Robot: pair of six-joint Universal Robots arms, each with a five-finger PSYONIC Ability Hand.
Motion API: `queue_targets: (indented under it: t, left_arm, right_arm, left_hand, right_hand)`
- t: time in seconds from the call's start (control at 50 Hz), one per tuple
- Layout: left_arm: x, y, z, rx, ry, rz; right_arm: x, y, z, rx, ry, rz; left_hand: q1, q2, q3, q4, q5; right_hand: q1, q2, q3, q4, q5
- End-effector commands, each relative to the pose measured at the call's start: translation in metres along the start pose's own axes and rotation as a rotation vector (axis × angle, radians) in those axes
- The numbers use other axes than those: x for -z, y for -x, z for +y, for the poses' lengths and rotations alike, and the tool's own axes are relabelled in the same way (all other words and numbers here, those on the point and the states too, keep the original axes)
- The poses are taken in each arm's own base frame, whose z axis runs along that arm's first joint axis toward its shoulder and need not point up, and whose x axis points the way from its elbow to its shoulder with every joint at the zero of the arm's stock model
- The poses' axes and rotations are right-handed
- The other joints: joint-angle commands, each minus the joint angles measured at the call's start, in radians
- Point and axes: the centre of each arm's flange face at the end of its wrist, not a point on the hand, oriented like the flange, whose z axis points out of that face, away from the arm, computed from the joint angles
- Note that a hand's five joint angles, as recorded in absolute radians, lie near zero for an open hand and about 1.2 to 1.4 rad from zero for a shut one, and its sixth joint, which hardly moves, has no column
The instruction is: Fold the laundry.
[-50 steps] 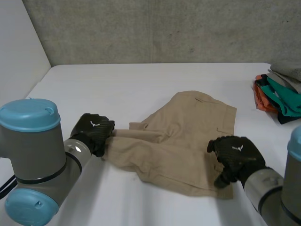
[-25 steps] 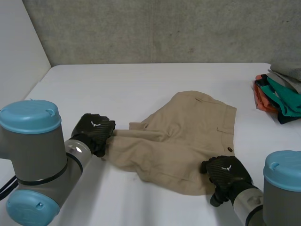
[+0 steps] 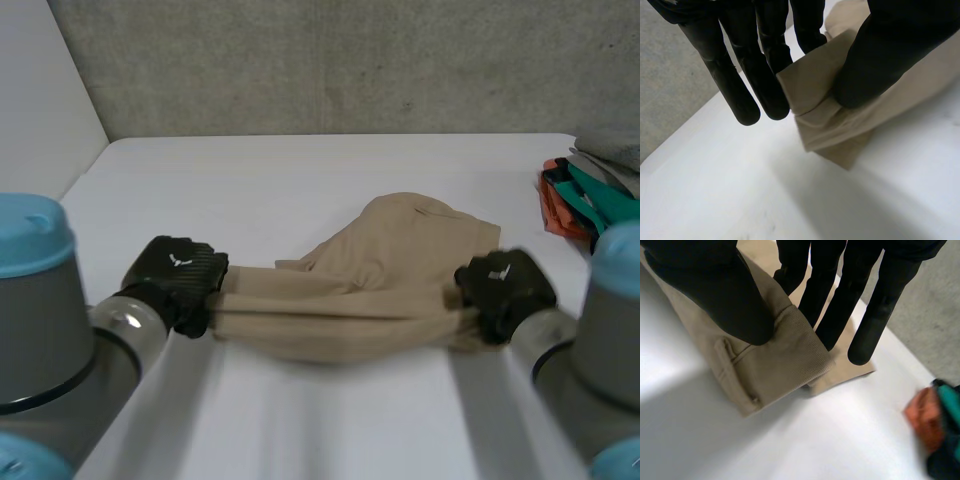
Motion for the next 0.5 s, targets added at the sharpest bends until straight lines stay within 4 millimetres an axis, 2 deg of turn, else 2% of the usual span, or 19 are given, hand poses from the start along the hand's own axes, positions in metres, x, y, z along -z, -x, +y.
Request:
queue_targets:
  t: [0.02,0.1,0.12,0.18,0.2,0.26,0.28,0.3,0.34,0.36,0.42,0.44,0.5]
  left_arm:
    - [0.036,-0.001,-0.003,-0.093,0.087,0.071]
    - [0.023,-0.006,0.000,-0.127,0.103,0.112]
    - [0.010,-0.008,0.000,-0.132,0.092,0.114]
    - [-0.016,-0.007,-0.003,-0.130,0.054,0.087]
    - [-0.035,-0.002,-0.010,-0.117,-0.002,0.043]
    - [-0.064,0.013,-0.029,-0.094,-0.125,-0.052]
    - [-0.081,0.027,-0.047,-0.078,-0.232,-0.125]
    - [-0.087,0.034,-0.058,-0.068,-0.295,-0.164]
    - [-0.093,0.051,-0.085,-0.051,-0.438,-0.248]
    - [-0.093,0.068,-0.112,-0.034,-0.584,-0.328]
    - [-0.084,0.090,-0.148,0.001,-0.802,-0.436]
    - [-0.073,0.103,-0.173,0.027,-0.949,-0.501]
    - [-0.059,0.115,-0.195,0.051,-1.089,-0.569]
  right_arm:
    - [0.007,-0.041,-0.037,0.087,0.084,-0.150]
    - [-0.013,-0.044,-0.044,0.141,0.115,-0.225]
    - [-0.027,-0.044,-0.045,0.156,0.116,-0.226]
    - [-0.048,-0.043,-0.048,0.170,0.104,-0.220]
    - [-0.062,-0.043,-0.053,0.175,0.083,-0.199]
    - [-0.085,-0.048,-0.066,0.181,0.013,-0.133]
    - [-0.100,-0.057,-0.083,0.177,-0.079,-0.050]
    - [-0.105,-0.063,-0.095,0.167,-0.138,0.002]
    - [-0.114,-0.077,-0.120,0.144,-0.272,0.115]
    - [-0.118,-0.095,-0.148,0.104,-0.433,0.241]
    - [-0.114,-0.121,-0.184,0.035,-0.684,0.404]
    - [-0.106,-0.137,-0.205,-0.005,-0.853,0.487]
    - [-0.091,-0.149,-0.225,-0.045,-1.062,0.548]
  left_hand:
    - [0.253,0.198,0.204,0.197,0.209]
    - [0.253,0.198,0.204,0.197,0.209]
    - [0.253,0.198,0.204,0.197,0.209]
    - [0.253,0.198,0.204,0.197,0.209]
    - [0.253,0.198,0.204,0.197,0.209]
    - [0.253,0.198,0.204,0.197,0.209]
    - [0.253,0.198,0.204,0.197,0.209]
    - [0.253,0.198,0.204,0.197,0.209]
    - [0.253,0.198,0.204,0.197,0.209]
    - [0.253,0.198,0.204,0.197,0.209]
    - [0.253,0.198,0.204,0.197,0.209]
    - [0.253,0.198,0.204,0.197,0.209]
    - [0.253,0.198,0.204,0.197,0.209]
  right_hand:
    - [0.281,0.217,0.210,0.200,0.217]
    - [0.281,0.217,0.210,0.200,0.217]
    - [0.281,0.217,0.210,0.200,0.217]
    - [0.281,0.217,0.210,0.200,0.217]
    - [0.281,0.217,0.210,0.200,0.217]
    - [0.281,0.217,0.210,0.200,0.217]
    - [0.281,0.217,0.210,0.200,0.217]
    - [0.281,0.217,0.210,0.200,0.217]
    - [0.281,0.217,0.210,0.200,0.217]
    - [0.281,0.217,0.210,0.200,0.217]
    - [0.281,0.217,0.210,0.200,0.217]
    - [0.281,0.217,0.210,0.200,0.217]
    - [0.281,0.217,0.210,0.200,0.217]
